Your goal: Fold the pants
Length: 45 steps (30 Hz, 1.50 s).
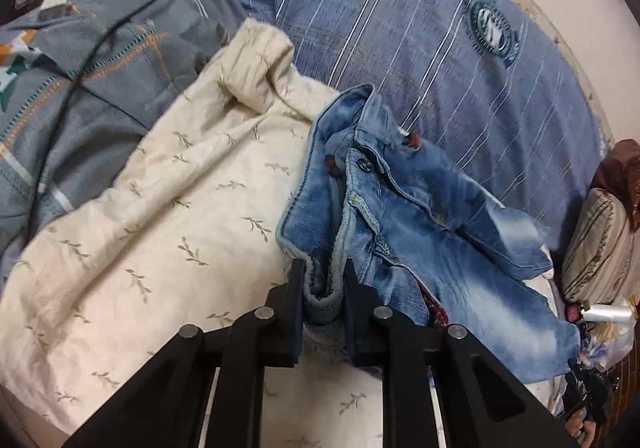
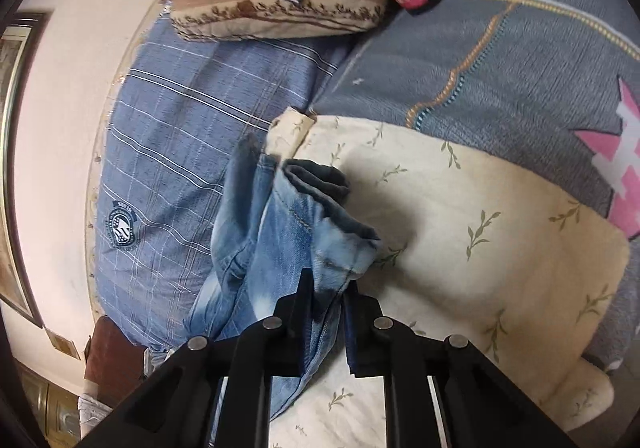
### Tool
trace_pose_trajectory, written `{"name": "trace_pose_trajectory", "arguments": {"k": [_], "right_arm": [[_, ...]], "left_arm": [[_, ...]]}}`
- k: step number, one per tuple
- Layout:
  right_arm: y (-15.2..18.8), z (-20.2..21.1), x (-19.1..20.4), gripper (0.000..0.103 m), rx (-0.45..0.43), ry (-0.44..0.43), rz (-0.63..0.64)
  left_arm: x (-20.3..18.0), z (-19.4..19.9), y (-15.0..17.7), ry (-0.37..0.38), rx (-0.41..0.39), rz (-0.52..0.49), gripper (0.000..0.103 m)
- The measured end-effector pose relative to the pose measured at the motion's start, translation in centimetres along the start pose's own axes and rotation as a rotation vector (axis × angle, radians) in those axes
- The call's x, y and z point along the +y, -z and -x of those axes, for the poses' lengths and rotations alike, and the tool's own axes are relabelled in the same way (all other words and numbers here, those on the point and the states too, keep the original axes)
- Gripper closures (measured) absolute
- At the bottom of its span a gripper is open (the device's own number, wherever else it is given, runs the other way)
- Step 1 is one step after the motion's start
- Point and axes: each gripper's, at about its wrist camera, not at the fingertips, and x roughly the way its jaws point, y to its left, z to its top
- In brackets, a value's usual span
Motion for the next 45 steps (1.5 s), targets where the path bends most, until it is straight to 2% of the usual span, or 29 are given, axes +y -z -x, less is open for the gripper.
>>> {"name": "trace_pose_trajectory", "arguments": {"k": [4, 14, 16, 17, 19, 20, 22, 24, 25, 27, 28, 29, 32, 33, 34, 36, 38, 40, 43, 45], "right_arm": [[0.1, 1.5, -0.1, 0.09, 0.003, -0.001, 0.023], [1.4, 3.5, -1.0, 0.09, 0.061, 0.035, 0.044], [1.7, 3.2, -1.4, 0.09, 0.09, 0.065, 0.047], [1.9, 2.7, -2.0, 0.09, 0.127, 0.099, 0.036], [2.0, 1.8, -3.7, 0.086, 0.199, 0.15, -0.035], [2.0, 1.7, -4.6, 0.087, 0.216, 0.136, -0.086], [1.8, 2.1, -5.5, 0.086, 0.236, 0.107, -0.136], [1.1, 3.1, -5.4, 0.084, 0.262, 0.122, -0.109], [0.7, 3.9, -4.9, 0.084, 0.253, 0.13, -0.076], [-0.4, 6.2, -3.8, 0.084, 0.195, 0.17, 0.015], [-0.8, 7.2, -3.2, 0.084, 0.172, 0.172, 0.047], [-1.3, 8.2, -2.6, 0.084, 0.15, 0.162, 0.077], [-3.0, 11.0, -0.2, 0.084, 0.021, 0.05, 0.143], [-3.2, 12.1, 1.1, 0.08, -0.053, 0.012, 0.181], [-3.1, 12.9, 2.3, 0.072, -0.117, -0.011, 0.22], [-2.7, 14.3, 4.6, 0.005, -0.263, -0.063, 0.279], [-2.0, 14.4, 6.6, 0.003, -0.39, -0.119, 0.336], [-1.7, 11.1, 10.3, 0.003, -0.323, -0.074, 0.423], [-2.4, 5.7, 13.9, 0.009, -0.171, -0.023, 0.486], [-3.2, 2.5, 15.0, 0.025, -0.079, -0.01, 0.511]], "left_arm": [[0.2, 2.3, 0.6, 0.014, -0.003, -0.019, 0.087], [2.3, 5.9, 5.1, -0.051, 0.046, 0.002, 0.087], [2.7, 5.1, 5.6, -0.074, 0.073, 0.011, 0.086], [2.9, 4.6, 5.7, -0.103, 0.096, 0.027, 0.081], [3.8, 3.8, 5.8, -0.135, 0.148, 0.088, 0.077], [4.1, 3.9, 5.9, -0.141, 0.154, 0.104, 0.074], [4.4, 5.1, 5.9, -0.168, 0.124, 0.097, 0.073], [4.5, 7.1, 5.3, -0.213, 0.074, 0.064, 0.072], [4.6, 8.4, 4.8, -0.224, 0.042, 0.05, 0.07], [5.5, 10.0, 3.3, -0.207, 0.006, 0.052, 0.06], [5.6, 10.6, 2.5, -0.21, -0.008, 0.052, 0.049], [5.4, 10.9, 1.7, -0.21, -0.017, 0.054, 0.041], [3.7, 11.0, -1.5, -0.196, -0.065, 0.05, 0.033], [3.1, 11.3, -2.3, -0.199, -0.085, 0.033, 0.03], [2.4, 11.1, -3.2, -0.194, -0.094, 0.025, 0.023], [0.5, 10.2, -4.8, -0.172, -0.1, 0.006, 0.021], [-1.3, 8.8, -6.3, -0.153, -0.1, -0.045, 0.017], [-3.2, 6.4, -8.4, -0.158, -0.07, -0.112, 0.016], [-4.9, 2.0, -11.4, -0.161, 0.003, -0.143, 0.016], [-5.0, -1.0, -12.8, -0.157, 0.054, -0.114, 0.016]]}}
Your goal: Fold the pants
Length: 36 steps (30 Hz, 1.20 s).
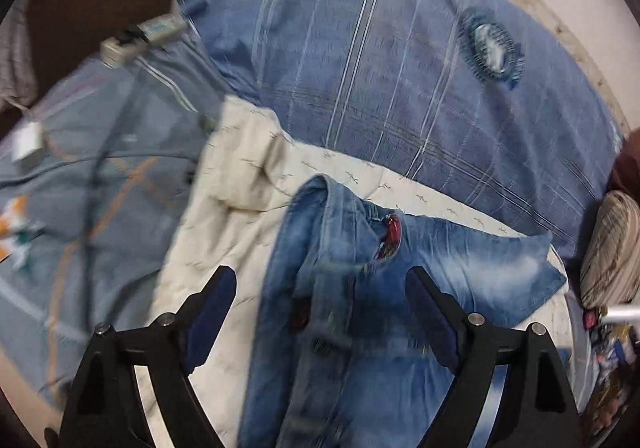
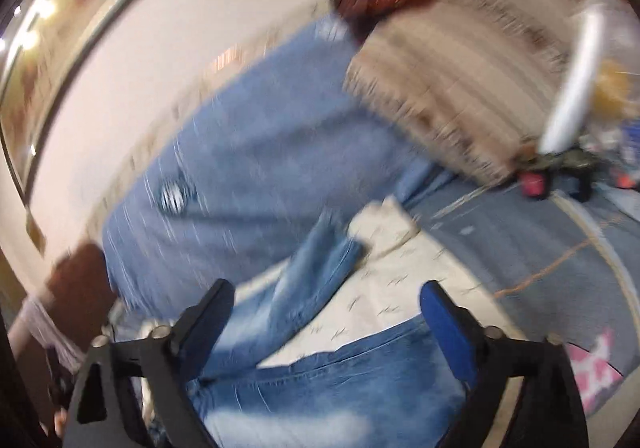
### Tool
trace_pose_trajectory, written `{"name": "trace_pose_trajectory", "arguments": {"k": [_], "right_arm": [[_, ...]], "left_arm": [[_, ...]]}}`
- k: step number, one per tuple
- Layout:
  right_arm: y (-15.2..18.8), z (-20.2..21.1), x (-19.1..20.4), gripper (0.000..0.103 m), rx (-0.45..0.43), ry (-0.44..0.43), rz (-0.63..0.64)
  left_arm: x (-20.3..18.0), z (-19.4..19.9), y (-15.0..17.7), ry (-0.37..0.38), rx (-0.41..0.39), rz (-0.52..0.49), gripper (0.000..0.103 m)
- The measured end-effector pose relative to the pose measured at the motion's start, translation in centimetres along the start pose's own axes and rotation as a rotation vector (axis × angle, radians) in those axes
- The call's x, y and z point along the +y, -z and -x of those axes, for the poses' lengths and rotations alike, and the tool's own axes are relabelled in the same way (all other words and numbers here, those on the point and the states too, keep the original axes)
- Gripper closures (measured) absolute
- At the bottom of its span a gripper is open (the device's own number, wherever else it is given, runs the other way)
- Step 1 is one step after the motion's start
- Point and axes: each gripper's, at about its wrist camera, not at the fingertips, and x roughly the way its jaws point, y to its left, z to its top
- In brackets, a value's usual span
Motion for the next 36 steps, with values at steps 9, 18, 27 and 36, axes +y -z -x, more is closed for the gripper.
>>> {"name": "trace_pose_trajectory", "arguments": {"k": [9, 18, 27, 36], "right_arm": [[-6.5, -18.7, 1.2, 0.027, 0.235, -0.006, -0.07], [-8.6, -33.3, 0.7, 0.027, 0.35, 0.235, -0.127], [-7.1, -29.8, 2.2, 0.096, 0.319, 0.297, -0.015], [-6.3, -14.5, 1.9, 0.096, 0.125, 0.053, -0.042]], "left_arm": [[-0.8, -11.6, -5.6, -0.021, 0.151, 0.102, 0.016], [-2.3, -18.5, -7.4, 0.018, 0.228, 0.058, 0.08], [-3.0, -12.0, -7.7, 0.115, 0.065, 0.007, 0.096], [-0.8, 3.4, -1.6, 0.292, -0.148, -0.011, 0.097]]}}
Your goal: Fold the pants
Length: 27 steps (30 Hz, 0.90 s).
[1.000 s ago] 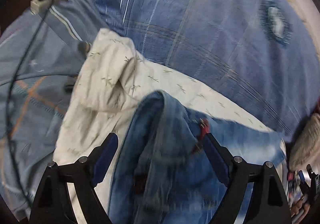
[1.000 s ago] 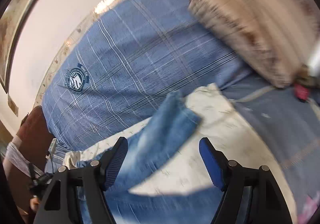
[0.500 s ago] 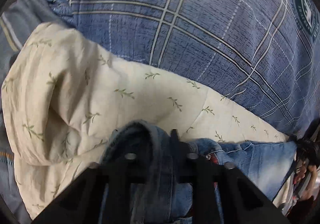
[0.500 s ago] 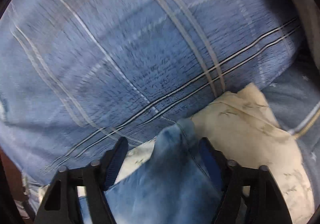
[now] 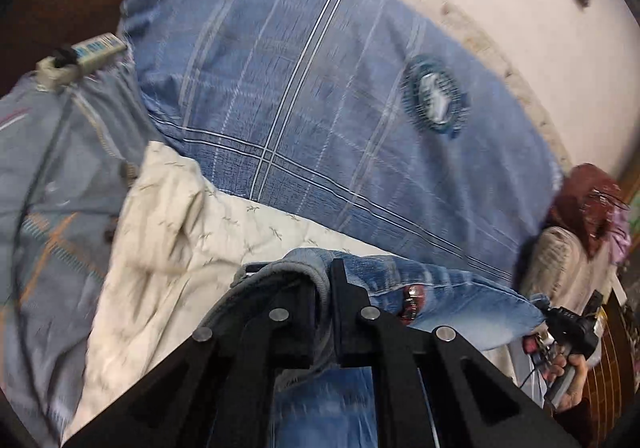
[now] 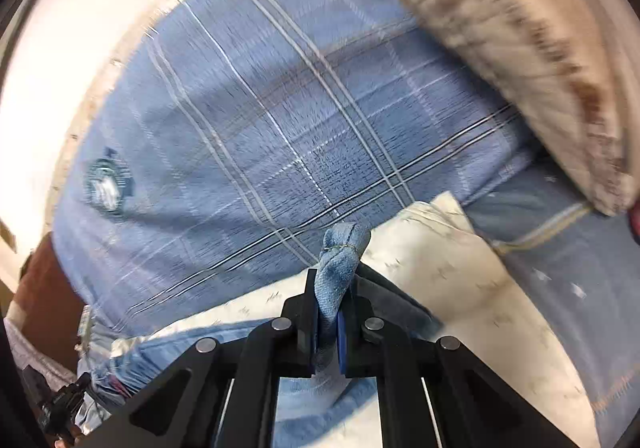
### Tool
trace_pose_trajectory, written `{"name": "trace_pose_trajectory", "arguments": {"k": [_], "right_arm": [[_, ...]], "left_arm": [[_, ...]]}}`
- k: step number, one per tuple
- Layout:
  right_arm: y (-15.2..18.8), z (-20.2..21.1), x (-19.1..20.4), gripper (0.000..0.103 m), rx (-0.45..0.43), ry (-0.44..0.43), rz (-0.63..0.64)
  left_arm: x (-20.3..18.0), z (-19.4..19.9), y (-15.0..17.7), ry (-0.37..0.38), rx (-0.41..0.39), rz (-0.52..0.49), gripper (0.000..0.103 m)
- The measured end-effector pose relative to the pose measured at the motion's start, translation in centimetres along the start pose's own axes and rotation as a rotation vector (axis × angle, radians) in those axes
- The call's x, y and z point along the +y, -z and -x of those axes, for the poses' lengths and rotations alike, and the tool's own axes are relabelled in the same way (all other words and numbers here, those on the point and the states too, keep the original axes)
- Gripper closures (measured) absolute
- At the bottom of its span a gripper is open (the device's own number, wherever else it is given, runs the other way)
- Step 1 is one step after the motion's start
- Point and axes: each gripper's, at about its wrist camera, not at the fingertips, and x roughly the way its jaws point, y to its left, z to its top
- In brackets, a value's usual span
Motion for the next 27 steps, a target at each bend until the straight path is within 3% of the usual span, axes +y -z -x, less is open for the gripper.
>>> {"name": "trace_pose_trajectory", "arguments": {"k": [6, 13, 16, 19, 20, 23, 25, 26, 27], "right_arm": [[6.0, 5.5, -4.0, 0.096, 0.003, -0.031, -0.047], [15.2, 8.8, -10.3, 0.096, 0.106, -0.013, -0.127], [18.3, 9.7, -12.6, 0.092, 0.142, -0.043, -0.184], [20.1, 10.2, -14.2, 0.086, 0.201, -0.037, -0.231], [20.3, 10.7, -14.7, 0.081, 0.2, -0.048, -0.252], [19.6, 12.2, -15.5, 0.078, 0.16, -0.076, -0.277], [19.2, 12.7, -15.5, 0.064, 0.137, -0.095, -0.289], [19.0, 12.9, -15.6, 0.043, 0.128, -0.106, -0.302], [18.5, 13.1, -15.7, 0.032, 0.103, -0.109, -0.324]], "left_arm": [[1.2, 6.4, 7.8, 0.009, 0.016, 0.01, 0.097], [3.8, 6.6, 16.6, -0.072, 0.179, 0.027, 0.096], [5.2, 6.1, 18.2, -0.105, 0.22, 0.054, 0.095], [5.6, 6.5, 18.3, -0.099, 0.212, 0.08, 0.094], [5.5, 6.5, 18.2, -0.099, 0.207, 0.079, 0.094], [5.4, 6.8, 17.9, -0.097, 0.195, 0.07, 0.094], [5.5, 7.0, 17.7, -0.085, 0.186, 0.078, 0.094], [5.4, 7.0, 17.7, -0.084, 0.183, 0.081, 0.094], [5.5, 7.0, 17.7, -0.085, 0.183, 0.082, 0.094]]}}
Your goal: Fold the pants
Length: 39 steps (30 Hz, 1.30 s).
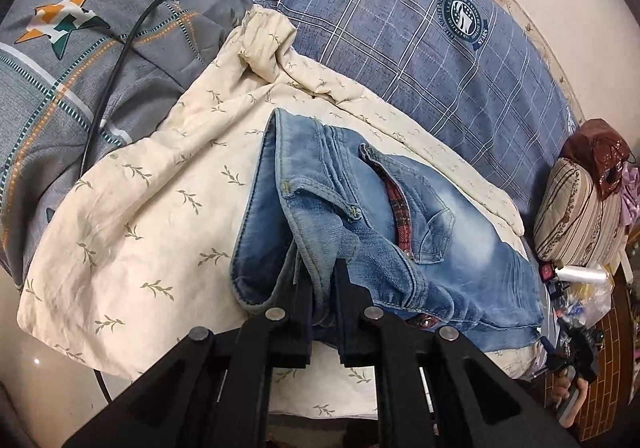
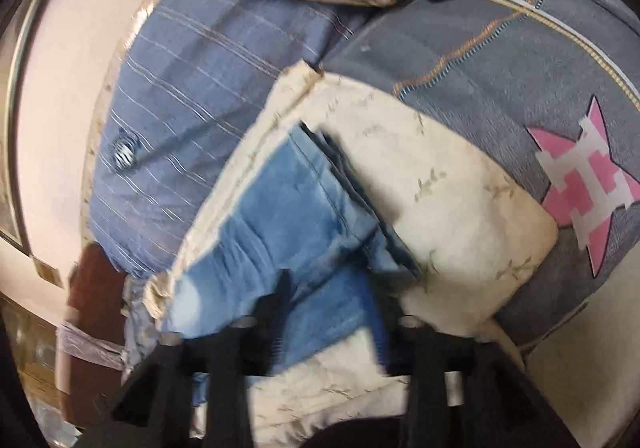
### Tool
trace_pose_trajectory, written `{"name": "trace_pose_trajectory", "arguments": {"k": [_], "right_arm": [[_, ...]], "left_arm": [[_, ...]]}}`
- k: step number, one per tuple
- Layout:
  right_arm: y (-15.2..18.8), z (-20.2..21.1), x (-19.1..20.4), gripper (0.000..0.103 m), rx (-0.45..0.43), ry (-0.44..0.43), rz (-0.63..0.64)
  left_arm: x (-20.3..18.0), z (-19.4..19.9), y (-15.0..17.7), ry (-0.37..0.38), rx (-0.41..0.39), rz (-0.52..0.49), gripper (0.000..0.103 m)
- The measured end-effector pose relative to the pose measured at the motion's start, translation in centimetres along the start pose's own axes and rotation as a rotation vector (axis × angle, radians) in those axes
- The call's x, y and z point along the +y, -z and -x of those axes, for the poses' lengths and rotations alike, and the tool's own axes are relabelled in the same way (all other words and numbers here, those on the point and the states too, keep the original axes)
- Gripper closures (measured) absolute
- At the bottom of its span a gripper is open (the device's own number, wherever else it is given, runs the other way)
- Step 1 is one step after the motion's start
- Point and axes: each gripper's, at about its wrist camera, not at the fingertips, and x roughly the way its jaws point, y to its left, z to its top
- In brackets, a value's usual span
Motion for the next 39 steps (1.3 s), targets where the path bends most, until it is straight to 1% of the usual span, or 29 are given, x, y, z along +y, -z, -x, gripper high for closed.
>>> {"name": "trace_pose_trajectory", "arguments": {"k": [1, 2, 4, 5, 6, 7, 8, 11, 13, 16, 19, 20, 22, 24, 25, 26, 27, 28, 29, 30, 31, 33, 35, 36, 38, 39], "right_arm": [[-0.4, 0.0, 0.3, 0.032, -0.031, -0.005, -0.009], [-0.9, -0.2, 0.6, 0.032, -0.038, -0.003, -0.006], [-1.8, -1.6, 0.8, 0.032, -0.042, 0.083, -0.038], [-2.0, -2.4, 0.5, 0.037, -0.028, 0.092, -0.059], [-2.3, -3.3, 0.2, 0.054, -0.012, 0.101, -0.081], [-2.3, -3.6, 0.3, 0.062, -0.017, 0.131, -0.077], [-2.5, -3.8, 0.6, 0.079, -0.023, 0.181, -0.048], [-2.3, -3.5, 2.0, 0.082, -0.025, 0.225, 0.033], [-2.2, -2.6, 3.0, 0.082, -0.042, 0.224, 0.064], [-2.6, -0.6, 3.8, 0.082, -0.07, 0.183, 0.089], [-2.1, 0.7, 4.0, 0.082, -0.084, 0.189, 0.134], [-1.9, 0.8, 3.8, 0.082, -0.08, 0.197, 0.143], [-1.5, 0.1, 2.9, 0.082, -0.058, 0.219, 0.143], [-0.9, -1.6, 1.8, 0.082, -0.017, 0.257, 0.159], [-0.6, -2.4, 1.2, 0.081, 0.011, 0.287, 0.162], [-0.4, -2.6, 0.6, 0.08, 0.019, 0.289, 0.152], [-0.3, -2.3, 0.4, 0.077, 0.007, 0.276, 0.14], [-0.5, -2.0, 0.3, 0.075, 0.01, 0.263, 0.124], [-0.7, -1.6, 0.0, 0.065, 0.022, 0.248, 0.1], [-1.0, -1.1, -0.2, 0.05, 0.03, 0.236, 0.077], [-1.4, -0.1, -0.4, 0.045, 0.012, 0.232, 0.061], [-1.8, 2.1, -0.6, 0.043, -0.05, 0.223, 0.063], [-2.1, 3.9, -0.6, 0.043, -0.096, 0.225, 0.052], [-2.2, 4.6, -0.5, 0.042, -0.118, 0.208, 0.046], [-2.3, 4.8, 0.7, 0.042, -0.118, 0.139, 0.066], [-2.1, 4.5, 1.5, 0.042, -0.11, 0.122, 0.082]], "left_arm": [[0.1, 0.1, 0.1, -0.001, 0.0, 0.004, 0.094], [0.0, 0.1, 0.2, -0.002, -0.001, 0.011, 0.094], [0.2, 0.2, 0.3, 0.002, 0.0, 0.026, 0.094], [0.3, 0.2, 0.3, 0.003, -0.001, 0.032, 0.094], [0.2, 0.3, 0.4, 0.004, -0.003, 0.037, 0.094], [0.2, 0.5, 0.3, 0.008, -0.007, 0.041, 0.094], [0.3, 0.7, 0.3, 0.012, -0.013, 0.04, 0.094], [-0.1, 1.6, 0.0, 0.023, -0.038, 0.028, 0.094], [-0.2, 2.3, -0.1, 0.035, -0.053, 0.026, 0.094], [-0.5, 3.2, 0.0, 0.037, -0.072, 0.008, 0.094], [0.4, 3.5, 0.7, 0.029, -0.067, 0.0, 0.094], [0.7, 3.2, 1.1, 0.024, -0.059, 0.005, 0.094], [1.7, 1.8, 1.9, -0.011, -0.011, 0.01, 0.092], [2.9, 0.2, 2.6, -0.041, 0.049, 0.05, 0.09], [3.7, -0.1, 3.0, -0.038, 0.068, 0.09, 0.089], [3.9, -0.1, 3.1, -0.033, 0.072, 0.102, 0.086], [4.1, 0.3, 3.2, -0.033, 0.071, 0.104, 0.086], [4.1, 0.9, 3.1, -0.039, 0.066, 0.097, 0.085], [4.1, 1.6, 2.9, -0.059, 0.054, 0.089, 0.085], [4.1, 2.7, 2.6, -0.086, 0.03, 0.073, 0.085], [4.0, 3.7, 2.4, -0.106, 0.009, 0.059, 0.085], [3.9, 5.8, 2.0, -0.143, -0.044, 0.037, 0.084], [3.3, 7.2, 1.8, -0.141, -0.084, 0.014, 0.082], [2.3, 7.6, 1.5, -0.129, -0.102, -0.016, 0.081], [0.5, 7.5, 1.2, -0.111, -0.123, -0.071, 0.071], [-0.7, 7.1, 1.1, -0.098, -0.129, -0.106, 0.068]]}}
